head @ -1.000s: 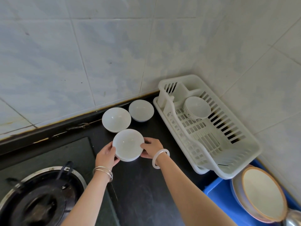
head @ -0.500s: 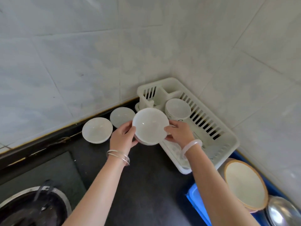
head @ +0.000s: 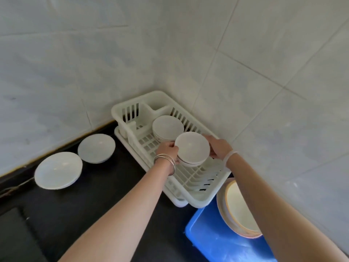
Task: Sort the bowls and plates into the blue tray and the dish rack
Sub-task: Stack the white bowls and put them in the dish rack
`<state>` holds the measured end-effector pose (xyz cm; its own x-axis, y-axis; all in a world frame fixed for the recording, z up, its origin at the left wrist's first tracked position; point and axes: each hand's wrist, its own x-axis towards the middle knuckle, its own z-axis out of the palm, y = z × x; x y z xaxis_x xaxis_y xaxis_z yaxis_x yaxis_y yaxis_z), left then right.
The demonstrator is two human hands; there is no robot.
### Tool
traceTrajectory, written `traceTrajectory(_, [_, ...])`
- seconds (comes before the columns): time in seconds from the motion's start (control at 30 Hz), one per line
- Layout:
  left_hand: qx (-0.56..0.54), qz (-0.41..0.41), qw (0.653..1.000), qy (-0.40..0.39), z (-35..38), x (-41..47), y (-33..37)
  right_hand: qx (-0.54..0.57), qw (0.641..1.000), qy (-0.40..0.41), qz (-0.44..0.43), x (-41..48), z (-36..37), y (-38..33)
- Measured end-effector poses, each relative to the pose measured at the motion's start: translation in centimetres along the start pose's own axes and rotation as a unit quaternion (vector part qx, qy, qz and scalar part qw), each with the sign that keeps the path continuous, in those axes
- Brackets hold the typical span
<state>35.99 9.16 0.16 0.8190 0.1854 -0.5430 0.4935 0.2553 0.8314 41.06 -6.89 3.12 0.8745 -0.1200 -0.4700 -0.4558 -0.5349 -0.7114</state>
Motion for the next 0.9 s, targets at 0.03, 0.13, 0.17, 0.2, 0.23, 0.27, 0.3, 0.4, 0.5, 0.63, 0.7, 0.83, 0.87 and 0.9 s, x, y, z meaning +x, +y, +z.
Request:
traceTrajectory(0.03, [0.012,-0.013,1.000,-0.008,0.5,0.7,-0.4,-0.012,1.000,-0.006,0.006,0.4,-0.2,0.3])
traceTrajectory(0.13, [0.054,-0.058,0.996,-0.033,1.5,2.3,-1.0,-0.042,0.999,-0.013,0.032,1.6,-0.4,0.8])
traceTrajectory(0.17, [0.072,-0.069,0.994,-0.041,1.8,2.7,-1.1,-0.049,0.998,-0.018,0.040,1.9,-0.4,0.8])
traceTrajectory(0.2, [0.088,-0.076,0.992,-0.047,2.0,3.1,-1.1,-0.054,0.997,-0.022,0.047,2.1,-0.4,0.9])
traceTrajectory(0.23, [0.100,-0.079,0.991,-0.050,2.2,3.5,-1.2,-0.060,0.997,-0.026,0.051,2.3,-0.5,1.0])
traceTrajectory(0.27, [0.110,-0.081,0.989,-0.051,2.4,3.8,-1.2,-0.070,0.996,-0.029,0.049,2.6,-0.4,1.1])
traceTrajectory(0.3, [0.122,-0.082,0.988,-0.052,2.5,4.0,-1.3,-0.082,0.995,-0.031,0.045,2.8,-0.5,1.3])
traceTrajectory(0.4, [0.149,-0.084,0.984,-0.054,3.0,4.6,-1.6,-0.099,0.994,-0.032,0.039,3.3,-0.5,1.9])
traceTrajectory(0.5, [0.145,-0.087,0.984,-0.060,3.1,4.7,-1.6,-0.120,0.992,-0.023,0.027,3.3,-0.6,2.1])
traceTrajectory(0.63, [0.116,-0.102,0.984,-0.085,2.8,4.7,-1.5,-0.186,0.982,-0.022,0.025,3.3,-0.7,2.0])
traceTrajectory(0.7, [0.104,-0.106,0.984,-0.096,2.7,4.6,-1.4,-0.231,0.973,-0.011,0.020,3.3,-0.8,2.1])
traceTrajectory(0.83, [0.112,-0.107,0.982,-0.105,2.7,4.3,-1.3,-0.304,0.952,0.013,-0.017,3.3,-0.4,2.5])
traceTrajectory(0.87, [0.115,-0.108,0.981,-0.110,2.7,4.2,-1.3,-0.320,0.947,0.021,-0.030,3.2,-0.4,2.6])
traceTrajectory(0.9, [0.121,-0.108,0.980,-0.116,2.7,4.0,-1.2,-0.332,0.942,0.029,-0.042,3.0,-0.3,2.7])
